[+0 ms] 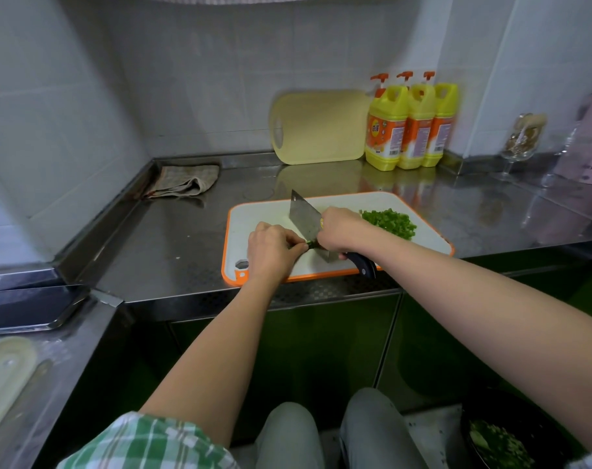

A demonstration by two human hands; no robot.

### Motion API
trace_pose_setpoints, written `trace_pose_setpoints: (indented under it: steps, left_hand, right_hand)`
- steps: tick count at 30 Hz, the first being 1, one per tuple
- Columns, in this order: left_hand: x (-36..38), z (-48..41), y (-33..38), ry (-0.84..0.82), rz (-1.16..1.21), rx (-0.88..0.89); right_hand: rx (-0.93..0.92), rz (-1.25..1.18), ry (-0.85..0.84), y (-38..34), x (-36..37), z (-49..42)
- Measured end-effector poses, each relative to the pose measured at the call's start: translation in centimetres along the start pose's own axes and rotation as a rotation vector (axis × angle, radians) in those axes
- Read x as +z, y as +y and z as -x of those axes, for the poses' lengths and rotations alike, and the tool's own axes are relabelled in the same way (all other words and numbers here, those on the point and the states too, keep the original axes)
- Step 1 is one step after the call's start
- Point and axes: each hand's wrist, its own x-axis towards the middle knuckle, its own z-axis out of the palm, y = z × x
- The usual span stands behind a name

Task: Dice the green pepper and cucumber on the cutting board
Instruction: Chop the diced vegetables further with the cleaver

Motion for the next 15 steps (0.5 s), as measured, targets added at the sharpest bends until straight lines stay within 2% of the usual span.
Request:
trace_pose_setpoints:
  steps: [9,15]
  left_hand:
    - [-0.2,0.4,0.2,0.057,-0.067,0.004]
    - [-0.2,0.7,0.6,0.039,-0.193,-0.018]
  right_hand:
    - [-0.027,-0.174,0.095,2.0,0.6,-1.0]
    - [-0.048,-0.115,-0.001,1.6,-1.1,0.0]
